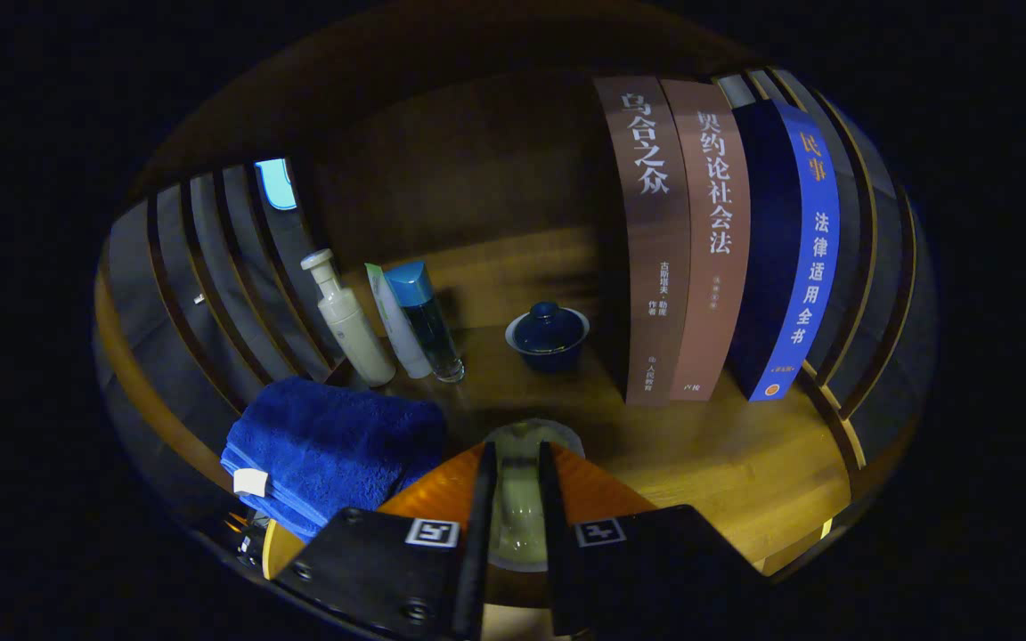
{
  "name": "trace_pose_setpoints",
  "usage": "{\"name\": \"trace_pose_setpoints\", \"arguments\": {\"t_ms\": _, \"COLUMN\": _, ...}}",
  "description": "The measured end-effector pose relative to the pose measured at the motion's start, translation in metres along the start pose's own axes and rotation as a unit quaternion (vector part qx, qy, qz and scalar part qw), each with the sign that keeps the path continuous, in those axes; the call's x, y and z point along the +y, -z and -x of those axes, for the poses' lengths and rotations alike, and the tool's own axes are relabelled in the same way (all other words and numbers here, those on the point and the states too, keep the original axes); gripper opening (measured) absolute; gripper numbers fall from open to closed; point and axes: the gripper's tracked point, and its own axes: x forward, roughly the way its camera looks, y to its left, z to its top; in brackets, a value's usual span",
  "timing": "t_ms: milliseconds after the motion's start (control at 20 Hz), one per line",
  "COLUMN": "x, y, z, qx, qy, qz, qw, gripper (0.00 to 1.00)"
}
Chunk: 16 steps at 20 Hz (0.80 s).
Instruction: Pull open the drawer, take out the items inside it, and place them on the countertop above the cabinet.
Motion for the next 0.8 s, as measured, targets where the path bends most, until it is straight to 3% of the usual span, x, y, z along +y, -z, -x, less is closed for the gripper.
{"name": "trace_pose_setpoints", "arguments": {"t_ms": 150, "x": -0.001, "y": -0.001, "z": 0.007, "qx": -0.003, "qy": 0.003, "qz": 0.002, "qw": 1.0, "gripper": 0.66}}
{"name": "trace_pose_setpoints", "arguments": {"t_ms": 350, "x": 0.001, "y": 0.0, "z": 0.029, "qx": -0.013, "qy": 0.007, "qz": 0.012, "qw": 1.0, "gripper": 1.0}}
{"name": "trace_pose_setpoints", "arguments": {"t_ms": 550, "x": 0.01, "y": 0.01, "z": 0.057, "qx": -0.018, "qy": 0.004, "qz": 0.023, "qw": 1.0, "gripper": 1.0}}
{"name": "trace_pose_setpoints", "arguments": {"t_ms": 800, "x": 0.023, "y": 0.024, "z": 0.125, "qx": -0.056, "qy": 0.003, "qz": 0.032, "qw": 0.998, "gripper": 1.0}}
